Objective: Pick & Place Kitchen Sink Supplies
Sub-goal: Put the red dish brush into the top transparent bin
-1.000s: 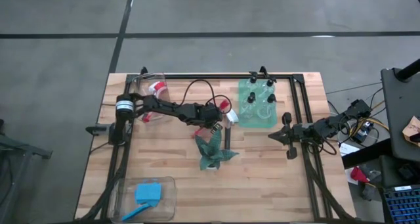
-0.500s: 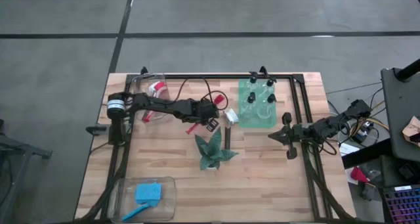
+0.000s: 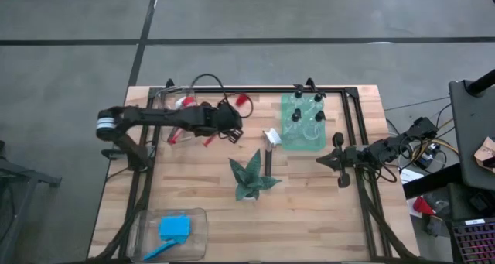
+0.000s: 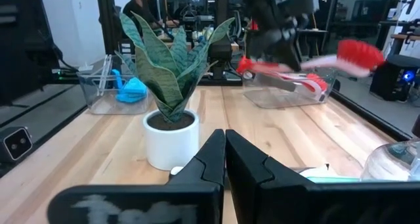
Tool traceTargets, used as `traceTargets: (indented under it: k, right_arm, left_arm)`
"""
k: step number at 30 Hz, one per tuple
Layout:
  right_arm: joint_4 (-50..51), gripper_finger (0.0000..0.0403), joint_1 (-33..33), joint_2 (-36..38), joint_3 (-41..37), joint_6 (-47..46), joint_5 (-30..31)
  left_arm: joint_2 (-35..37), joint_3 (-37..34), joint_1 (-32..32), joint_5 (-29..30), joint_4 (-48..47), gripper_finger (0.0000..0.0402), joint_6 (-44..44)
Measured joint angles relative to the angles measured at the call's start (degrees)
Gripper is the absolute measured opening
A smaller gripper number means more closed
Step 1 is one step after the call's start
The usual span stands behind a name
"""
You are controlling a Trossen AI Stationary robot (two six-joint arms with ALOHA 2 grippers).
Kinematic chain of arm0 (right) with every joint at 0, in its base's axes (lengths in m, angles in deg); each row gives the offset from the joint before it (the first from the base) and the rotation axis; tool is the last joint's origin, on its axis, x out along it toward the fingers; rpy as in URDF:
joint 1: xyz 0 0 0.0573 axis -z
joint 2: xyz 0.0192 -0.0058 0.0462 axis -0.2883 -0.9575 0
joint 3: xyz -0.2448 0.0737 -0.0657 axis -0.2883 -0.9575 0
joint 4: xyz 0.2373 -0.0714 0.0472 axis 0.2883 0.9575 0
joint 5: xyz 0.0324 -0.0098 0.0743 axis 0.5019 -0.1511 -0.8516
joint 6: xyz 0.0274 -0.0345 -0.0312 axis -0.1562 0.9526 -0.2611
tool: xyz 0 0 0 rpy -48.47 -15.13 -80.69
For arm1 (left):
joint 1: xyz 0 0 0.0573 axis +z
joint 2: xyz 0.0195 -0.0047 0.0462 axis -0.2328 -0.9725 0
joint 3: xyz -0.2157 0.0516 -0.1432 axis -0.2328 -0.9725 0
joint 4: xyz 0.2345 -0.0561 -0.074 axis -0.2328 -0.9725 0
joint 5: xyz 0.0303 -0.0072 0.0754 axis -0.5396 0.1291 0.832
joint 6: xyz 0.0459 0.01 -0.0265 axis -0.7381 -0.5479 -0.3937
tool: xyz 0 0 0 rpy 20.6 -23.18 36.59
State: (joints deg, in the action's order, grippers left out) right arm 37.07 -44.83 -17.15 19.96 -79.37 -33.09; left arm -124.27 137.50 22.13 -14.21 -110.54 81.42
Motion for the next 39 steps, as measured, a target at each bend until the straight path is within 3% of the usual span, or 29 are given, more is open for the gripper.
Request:
traceTargets:
  k: [10, 19, 31, 39]
  right_arm:
    - [0.0, 0.0009, 0.0, -0.02, 0.01, 0.03, 0.01]
    - [-0.01, 0.0009, 0.0, -0.02, 0.0, -0.2, 0.01]
    - [0.01, 0.0009, 0.0, -0.02, 0.0, -0.19, 0.01]
    - [-0.01, 0.0009, -0.04, -0.02, 0.0, -0.2, 0.01]
  left_arm:
    - [11.24, 0.0, 2.73, 4.63, -20.38, 0.003, 5.15]
    - [15.93, -0.02, 6.87, 7.63, -31.03, 0.0032, 5.56]
    - [16.04, -0.62, 13.8, 10.26, -33.04, 0.003, 0.23]
    - [16.11, -8.26, 18.72, 9.13, -31.64, 0.003, 0.44]
